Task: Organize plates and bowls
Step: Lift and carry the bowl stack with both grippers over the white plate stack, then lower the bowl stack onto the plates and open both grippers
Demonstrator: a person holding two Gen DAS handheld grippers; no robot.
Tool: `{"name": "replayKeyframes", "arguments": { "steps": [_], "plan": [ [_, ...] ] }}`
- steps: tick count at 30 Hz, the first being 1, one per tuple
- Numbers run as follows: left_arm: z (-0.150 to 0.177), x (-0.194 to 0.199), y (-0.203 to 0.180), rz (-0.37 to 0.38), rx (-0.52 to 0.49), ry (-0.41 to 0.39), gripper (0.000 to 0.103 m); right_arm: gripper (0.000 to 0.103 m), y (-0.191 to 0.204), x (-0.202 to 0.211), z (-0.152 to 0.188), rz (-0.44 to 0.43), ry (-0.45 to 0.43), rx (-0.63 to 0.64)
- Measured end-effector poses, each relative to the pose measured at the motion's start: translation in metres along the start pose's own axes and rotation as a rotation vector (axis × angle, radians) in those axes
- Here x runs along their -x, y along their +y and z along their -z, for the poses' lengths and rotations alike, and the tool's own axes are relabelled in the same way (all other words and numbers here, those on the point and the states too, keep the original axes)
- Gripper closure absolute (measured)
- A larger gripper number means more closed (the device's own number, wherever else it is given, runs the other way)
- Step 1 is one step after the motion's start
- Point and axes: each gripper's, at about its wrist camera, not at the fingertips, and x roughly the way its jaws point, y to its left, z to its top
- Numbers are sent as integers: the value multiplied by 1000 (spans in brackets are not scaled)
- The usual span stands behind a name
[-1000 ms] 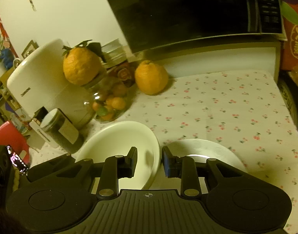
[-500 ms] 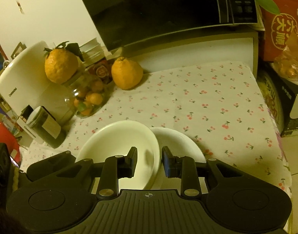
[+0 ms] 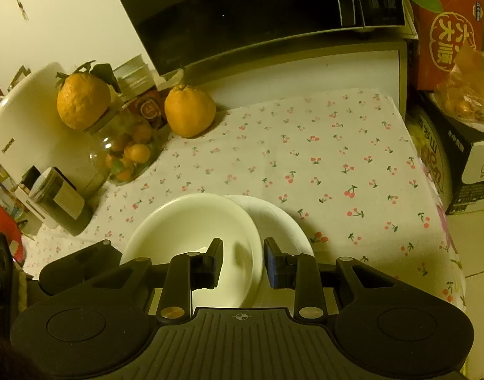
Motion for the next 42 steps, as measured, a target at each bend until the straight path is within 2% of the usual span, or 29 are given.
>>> {"name": "replayKeyframes", "arguments": {
  "steps": [15,18,20,26,29,37,42],
  "plan": [
    [-1,-2,2,2,-5,2,11,74,0,-6,1,15,0,-10],
    [-2,-2,2,9,0,9,8,74,-1,-6,1,13,6,-22],
    [-3,-1,2,10,3,13,6,59,-3,-6,0,4,20,-46],
    [-3,4,1,13,5,19,4,41,-5,-1,-2,10,7,-74],
    [-1,9,0,13,0,18,3,35,-6,4,-2,16,-3,-83],
    [5,35,2,6,5,1,3,29,-12,23,-1,33,-35,-104],
    [12,51,10,-31,75,11,2,25,-17,38,7,55,-52,-108]
  ]
}}
